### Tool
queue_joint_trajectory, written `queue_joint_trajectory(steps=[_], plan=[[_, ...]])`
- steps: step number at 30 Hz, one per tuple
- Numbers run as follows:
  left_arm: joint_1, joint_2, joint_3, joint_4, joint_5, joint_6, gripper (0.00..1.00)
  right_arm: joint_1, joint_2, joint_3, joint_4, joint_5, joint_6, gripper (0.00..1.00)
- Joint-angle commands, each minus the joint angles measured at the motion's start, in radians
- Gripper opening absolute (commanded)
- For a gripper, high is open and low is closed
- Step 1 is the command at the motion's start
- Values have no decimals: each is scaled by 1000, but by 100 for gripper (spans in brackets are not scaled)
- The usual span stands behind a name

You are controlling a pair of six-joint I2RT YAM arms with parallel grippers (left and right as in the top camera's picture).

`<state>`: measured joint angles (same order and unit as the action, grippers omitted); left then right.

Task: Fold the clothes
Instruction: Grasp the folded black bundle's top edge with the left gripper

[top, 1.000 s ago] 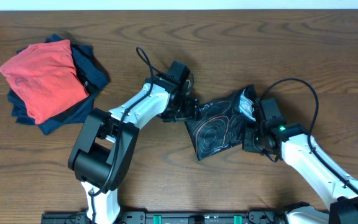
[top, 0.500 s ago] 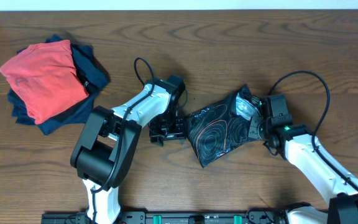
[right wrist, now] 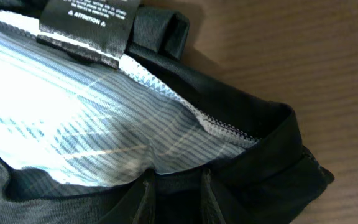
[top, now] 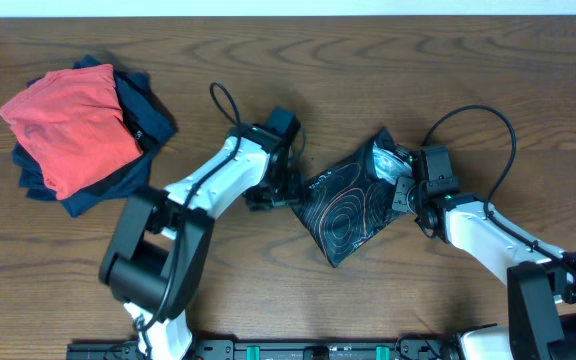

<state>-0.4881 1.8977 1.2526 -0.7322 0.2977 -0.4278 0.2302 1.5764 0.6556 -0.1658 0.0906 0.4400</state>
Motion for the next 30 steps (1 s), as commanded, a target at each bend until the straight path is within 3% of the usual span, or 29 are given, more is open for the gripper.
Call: queue_joint_trajectory(steps=[1,8,13,19,23,28,30], plan=[[2,-42,-1,80,-93,27,67,-18,25,-2,24,7,-20,25],[3,-42,-1,116,-128,21,68,-8,25,-2,219,-5,-128,25],[26,-51,-1,135,-126,-19,71,28,25,-2,325,-73,-173,42],[34,-61,-1,216,-39,59,86,57,3,-2,322,-68,-202,49],[35,-61,0,267,54,122,96,41,-131,-2,243,-67,-203,55],[35,-46,39,320,201,174,100,-7,-401,-2,60,-64,-256,73],[35,-29,69,323,217,189,99,-25,-507,-2,-21,-63,-281,93]])
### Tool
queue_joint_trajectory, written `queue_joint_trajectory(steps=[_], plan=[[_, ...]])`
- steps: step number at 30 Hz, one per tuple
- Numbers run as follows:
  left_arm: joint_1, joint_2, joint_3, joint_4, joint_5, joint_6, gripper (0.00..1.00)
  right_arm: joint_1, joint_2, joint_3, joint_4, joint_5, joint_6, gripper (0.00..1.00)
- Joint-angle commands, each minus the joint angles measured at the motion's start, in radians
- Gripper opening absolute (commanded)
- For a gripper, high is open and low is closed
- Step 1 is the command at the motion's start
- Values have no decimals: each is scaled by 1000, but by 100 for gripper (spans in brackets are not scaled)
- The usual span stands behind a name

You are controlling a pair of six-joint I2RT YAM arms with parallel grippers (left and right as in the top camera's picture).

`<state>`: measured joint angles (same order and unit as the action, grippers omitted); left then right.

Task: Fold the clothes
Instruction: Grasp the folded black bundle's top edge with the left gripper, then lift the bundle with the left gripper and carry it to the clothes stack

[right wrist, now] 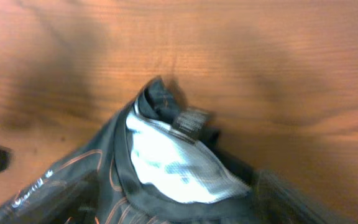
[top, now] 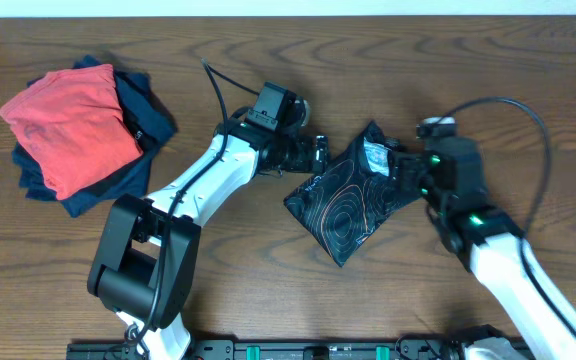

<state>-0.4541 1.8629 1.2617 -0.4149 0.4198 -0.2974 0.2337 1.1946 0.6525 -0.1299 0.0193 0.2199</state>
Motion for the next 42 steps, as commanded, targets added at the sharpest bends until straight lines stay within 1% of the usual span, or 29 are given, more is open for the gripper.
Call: queue_joint_trajectory(steps=[1,3,6,11,18,23,27,30,32,34,35,36,37,38,39,42], plan=[[1,14,74,6,95,61,98,-36,-170,2,-93,10,-61,99],[2,42,108,5,99,63,98,-51,-257,2,-168,10,-61,99],[2,97,163,6,151,80,98,-60,-359,2,-278,10,-61,99],[2,214,253,3,185,106,98,-61,-451,2,-391,10,-61,99],[-1,356,325,6,278,106,98,-61,-455,1,-442,11,-61,99],[-21,401,324,-21,282,106,98,-61,-453,1,-447,10,-61,99],[-63,433,324,-32,282,106,99,-60,-450,1,-452,10,-60,99],[-99,454,324,-32,280,106,88,-61,-450,1,-466,10,-60,99],[-116,457,323,-32,272,106,78,-61,-450,1,-473,10,-60,99],[-126,457,323,-28,255,106,59,-60,-450,1,-476,10,-60,99],[-127,457,323,-28,245,106,43,-60,-450,1,-479,10,-60,99],[-127,457,323,-29,241,106,31,-61,-450,1,-480,10,-60,99],[-125,457,323,-29,240,106,20,-60,-450,1,-482,10,-60,99],[-121,457,323,-32,234,106,12,-60,-450,1,-484,10,-61,99],[-117,456,324,-36,225,105,6,-61,-450,1,-485,10,-61,99],[-96,434,325,-64,165,106,6,-61,-450,1,-488,11,-61,99]])
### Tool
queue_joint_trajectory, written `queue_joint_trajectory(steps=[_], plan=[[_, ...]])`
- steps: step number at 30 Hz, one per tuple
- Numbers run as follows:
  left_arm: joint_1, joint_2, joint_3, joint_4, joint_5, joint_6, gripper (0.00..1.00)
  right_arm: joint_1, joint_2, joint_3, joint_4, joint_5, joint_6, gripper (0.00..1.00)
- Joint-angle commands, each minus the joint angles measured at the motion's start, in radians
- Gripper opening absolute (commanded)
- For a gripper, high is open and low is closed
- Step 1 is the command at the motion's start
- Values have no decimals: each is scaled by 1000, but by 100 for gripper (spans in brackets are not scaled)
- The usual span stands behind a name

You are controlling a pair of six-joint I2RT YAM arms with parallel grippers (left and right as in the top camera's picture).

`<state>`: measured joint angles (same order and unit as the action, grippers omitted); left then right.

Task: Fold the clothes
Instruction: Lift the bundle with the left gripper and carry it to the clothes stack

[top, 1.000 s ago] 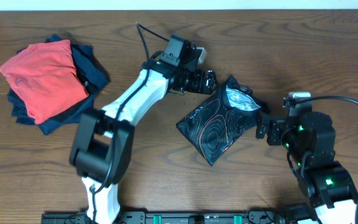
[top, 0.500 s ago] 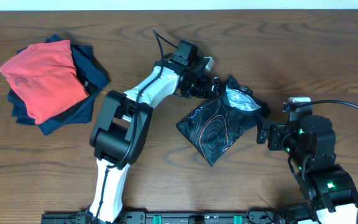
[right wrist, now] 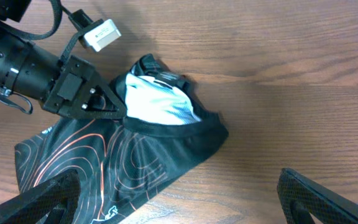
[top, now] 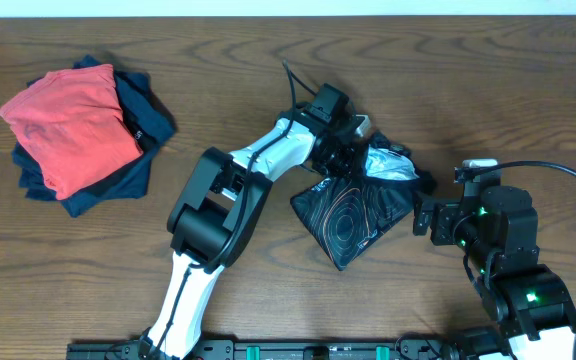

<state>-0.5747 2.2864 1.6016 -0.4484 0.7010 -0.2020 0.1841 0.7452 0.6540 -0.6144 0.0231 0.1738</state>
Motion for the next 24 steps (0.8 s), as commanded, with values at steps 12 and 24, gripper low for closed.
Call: queue_joint_trajectory(steps=[12,24], plan=[[224,-401,-15,-169,-561,5,6,-11,-1,0,-12,7,-14,99],[568,-689,-15,-114,-685,3,6,-11,-1,0,-26,30,-14,99]])
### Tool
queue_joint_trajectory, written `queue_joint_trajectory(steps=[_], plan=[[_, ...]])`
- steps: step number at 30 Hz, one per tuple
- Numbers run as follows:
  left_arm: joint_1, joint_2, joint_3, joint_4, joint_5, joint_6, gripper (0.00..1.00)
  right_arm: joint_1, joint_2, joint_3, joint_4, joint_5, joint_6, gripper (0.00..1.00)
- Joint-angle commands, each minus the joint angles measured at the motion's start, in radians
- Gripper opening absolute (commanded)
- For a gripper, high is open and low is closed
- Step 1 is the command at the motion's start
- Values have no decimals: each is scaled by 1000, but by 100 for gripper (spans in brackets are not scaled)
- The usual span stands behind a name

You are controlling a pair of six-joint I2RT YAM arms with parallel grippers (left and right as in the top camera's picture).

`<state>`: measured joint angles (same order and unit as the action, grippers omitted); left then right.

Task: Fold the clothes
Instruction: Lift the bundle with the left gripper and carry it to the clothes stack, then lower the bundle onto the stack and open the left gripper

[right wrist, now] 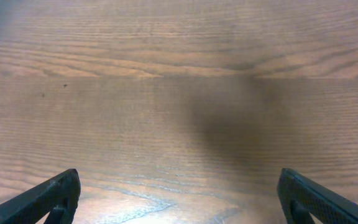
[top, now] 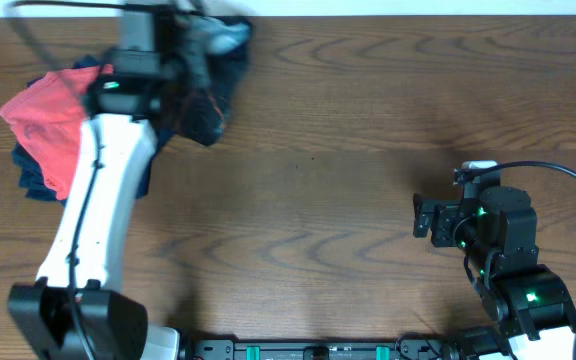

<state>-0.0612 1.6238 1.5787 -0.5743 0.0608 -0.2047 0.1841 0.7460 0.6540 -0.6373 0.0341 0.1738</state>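
Note:
A dark garment with thin orange line patterns (top: 211, 88) hangs blurred at the far left back of the table. My left gripper (top: 190, 45) is shut on its top, right beside the pile. That pile of folded clothes (top: 63, 130) has a red piece on top and navy pieces beneath. My right gripper (top: 420, 218) is low at the right, pointing left. Seen from its wrist camera, the right gripper (right wrist: 178, 186) is wide open over bare wood, with one finger (right wrist: 51, 198) at each lower corner.
The wooden table (top: 318, 180) runs across the whole view, and its far edge meets a white wall at the top. My left arm (top: 98, 210) stretches diagonally from the front left up to the pile. A black cable (top: 568, 185) loops over the right arm.
The dark garment was in the table's middle with my left gripper at its waistband. Now it hangs from that gripper at the far left, beside the pile. The right arm has not moved.
At first both grippers were at the patterned garment, the right one close on its waistband. Then the right gripper had drawn back. Later it stood open at the right while the left was at the waistband. Now the left holds the garment by the pile.

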Motion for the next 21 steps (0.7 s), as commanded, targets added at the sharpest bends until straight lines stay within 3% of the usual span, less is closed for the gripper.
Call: queue_joint_trajectory(steps=[1,21], plan=[[83,-33,8,18,-45,5,6,-11,-2,0,-3,19,-14,99],[438,13,7,113,-57,-24,6,-11,-2,0,-18,37,-14,99]])
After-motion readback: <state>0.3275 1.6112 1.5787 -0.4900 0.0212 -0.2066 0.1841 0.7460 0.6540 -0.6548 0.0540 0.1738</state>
